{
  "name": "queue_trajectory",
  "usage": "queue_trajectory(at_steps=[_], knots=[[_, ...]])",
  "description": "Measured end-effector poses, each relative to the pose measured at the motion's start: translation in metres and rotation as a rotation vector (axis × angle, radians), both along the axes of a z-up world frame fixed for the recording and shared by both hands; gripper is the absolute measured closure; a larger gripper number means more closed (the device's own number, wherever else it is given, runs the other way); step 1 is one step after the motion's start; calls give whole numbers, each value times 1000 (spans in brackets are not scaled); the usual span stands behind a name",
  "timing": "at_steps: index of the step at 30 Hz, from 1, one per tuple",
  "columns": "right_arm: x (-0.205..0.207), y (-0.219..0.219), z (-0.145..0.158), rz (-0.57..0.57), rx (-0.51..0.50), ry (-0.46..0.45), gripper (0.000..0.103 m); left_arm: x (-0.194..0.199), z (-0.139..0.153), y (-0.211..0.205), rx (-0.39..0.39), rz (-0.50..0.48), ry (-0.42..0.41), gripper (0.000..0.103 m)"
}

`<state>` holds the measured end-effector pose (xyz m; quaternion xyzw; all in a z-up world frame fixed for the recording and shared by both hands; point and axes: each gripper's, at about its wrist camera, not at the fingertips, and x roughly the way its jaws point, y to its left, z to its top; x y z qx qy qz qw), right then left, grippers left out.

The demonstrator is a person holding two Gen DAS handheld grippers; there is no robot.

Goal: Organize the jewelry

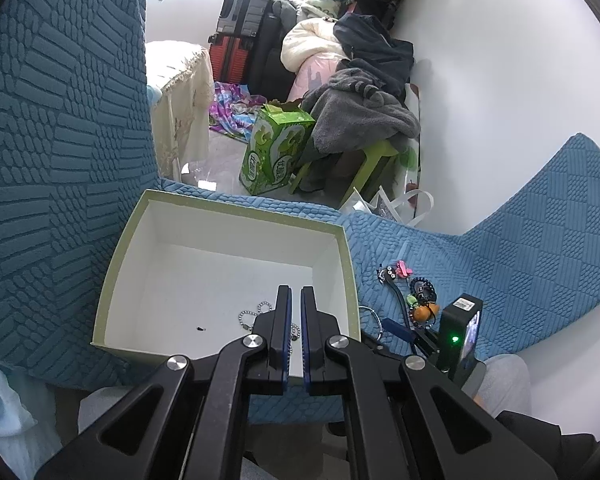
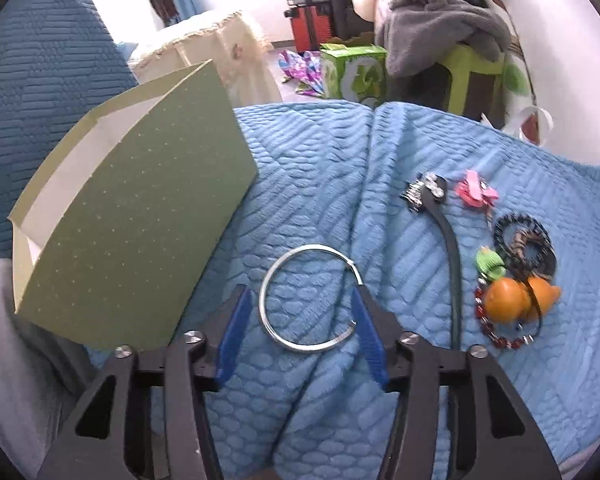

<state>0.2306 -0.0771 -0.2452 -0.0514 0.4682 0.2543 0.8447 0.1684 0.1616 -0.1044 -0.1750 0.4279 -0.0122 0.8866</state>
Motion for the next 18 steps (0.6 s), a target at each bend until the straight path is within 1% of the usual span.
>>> queue_trajectory(at_steps=[1,3,5,8,9,10,13,14,15,17,18], knots=[[0,4,-1,13,-20,-16,33,0,0,0,1,-1,1,101],[-1,12,-4,28,-57,-37,33,2,-1,-1,1,-1,3,101],[-1,14,-8,38,-57,-30,33,2,-2,0,0,0,6,101],[3,17,-14,27,-130,-60,32,3,-2,0,2,2,6,101],[6,17,-17,15,-143,-56,31,3,-2,0,2,3,6,101],[7,16,-18,6,-147,-64,28,3,-3,0,2,4,6,101],[9,16,-21,8,-147,-69,24,2,-3,2,1,6,7,101],[8,16,-21,13,-145,-70,24,2,-3,3,0,7,8,101],[7,17,-21,18,-150,-74,27,2,-3,3,-1,8,7,101],[5,17,-19,26,-152,-83,38,1,-3,2,-1,8,5,101],[4,18,-19,30,-159,-85,39,1,-3,2,-1,8,4,101]])
